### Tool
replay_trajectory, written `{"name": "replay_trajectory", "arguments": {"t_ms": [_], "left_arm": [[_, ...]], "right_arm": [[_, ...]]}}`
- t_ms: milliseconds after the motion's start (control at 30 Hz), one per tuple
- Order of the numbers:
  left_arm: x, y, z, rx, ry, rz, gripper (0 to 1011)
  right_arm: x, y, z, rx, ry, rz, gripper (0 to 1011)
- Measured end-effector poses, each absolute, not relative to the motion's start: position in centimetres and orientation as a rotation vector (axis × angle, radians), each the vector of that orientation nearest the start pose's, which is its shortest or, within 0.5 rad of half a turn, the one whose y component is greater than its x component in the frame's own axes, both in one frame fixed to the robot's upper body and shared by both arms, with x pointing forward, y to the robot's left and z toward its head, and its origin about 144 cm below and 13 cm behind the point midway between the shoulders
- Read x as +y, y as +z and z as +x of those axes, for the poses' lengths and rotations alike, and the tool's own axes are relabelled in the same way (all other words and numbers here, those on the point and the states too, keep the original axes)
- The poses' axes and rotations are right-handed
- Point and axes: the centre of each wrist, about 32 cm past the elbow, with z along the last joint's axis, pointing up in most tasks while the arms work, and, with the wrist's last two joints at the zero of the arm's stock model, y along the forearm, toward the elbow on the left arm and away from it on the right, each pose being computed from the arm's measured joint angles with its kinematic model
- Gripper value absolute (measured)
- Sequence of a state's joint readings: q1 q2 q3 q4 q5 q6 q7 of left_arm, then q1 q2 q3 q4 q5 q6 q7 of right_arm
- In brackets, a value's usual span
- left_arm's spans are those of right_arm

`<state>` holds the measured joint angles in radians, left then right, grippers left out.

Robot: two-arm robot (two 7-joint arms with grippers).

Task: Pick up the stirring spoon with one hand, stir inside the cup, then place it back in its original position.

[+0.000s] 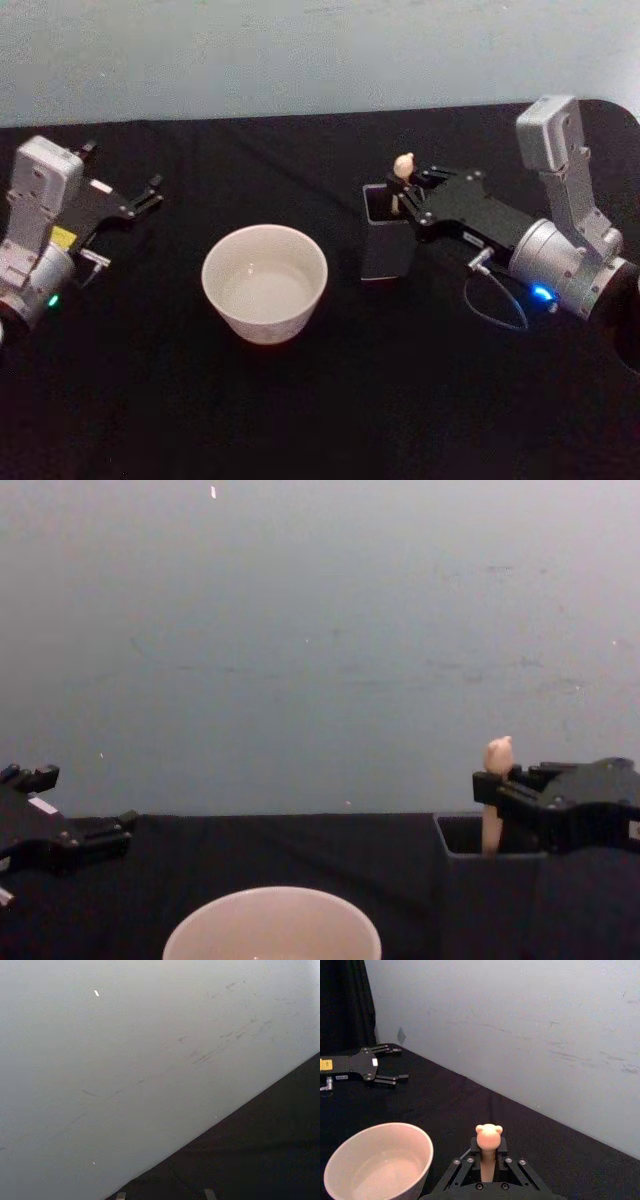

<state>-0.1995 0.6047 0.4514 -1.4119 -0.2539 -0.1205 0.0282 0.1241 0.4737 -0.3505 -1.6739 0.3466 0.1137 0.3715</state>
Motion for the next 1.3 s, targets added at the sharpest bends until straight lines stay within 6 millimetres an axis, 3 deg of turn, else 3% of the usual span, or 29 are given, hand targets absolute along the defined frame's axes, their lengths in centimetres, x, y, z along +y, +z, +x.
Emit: {"name": "replay_trajectory", "arguments": {"t_ms": [200, 467, 967, 1300], "left_arm": [[30.97, 113.98, 48.86, -0.285, 1.248, 0.304, 1002], [30.97, 113.98, 48.86, -0.285, 1.248, 0.304, 1001], [30.97, 113.98, 48.86, -0.285, 1.248, 0.304, 1001], [30.97, 113.98, 48.86, -0.285, 1.248, 0.304, 1001]], "right_arm": [[-24.88, 119.27, 47.22, -0.057, -0.85, -0.145, 305], [-24.92, 119.3, 47.22, -0.057, -0.85, -0.144, 582], [-24.91, 119.33, 47.22, -0.057, -0.849, -0.143, 1002], [-24.98, 119.92, 47.66, -0.08, -0.873, -0.085, 1002]]}}
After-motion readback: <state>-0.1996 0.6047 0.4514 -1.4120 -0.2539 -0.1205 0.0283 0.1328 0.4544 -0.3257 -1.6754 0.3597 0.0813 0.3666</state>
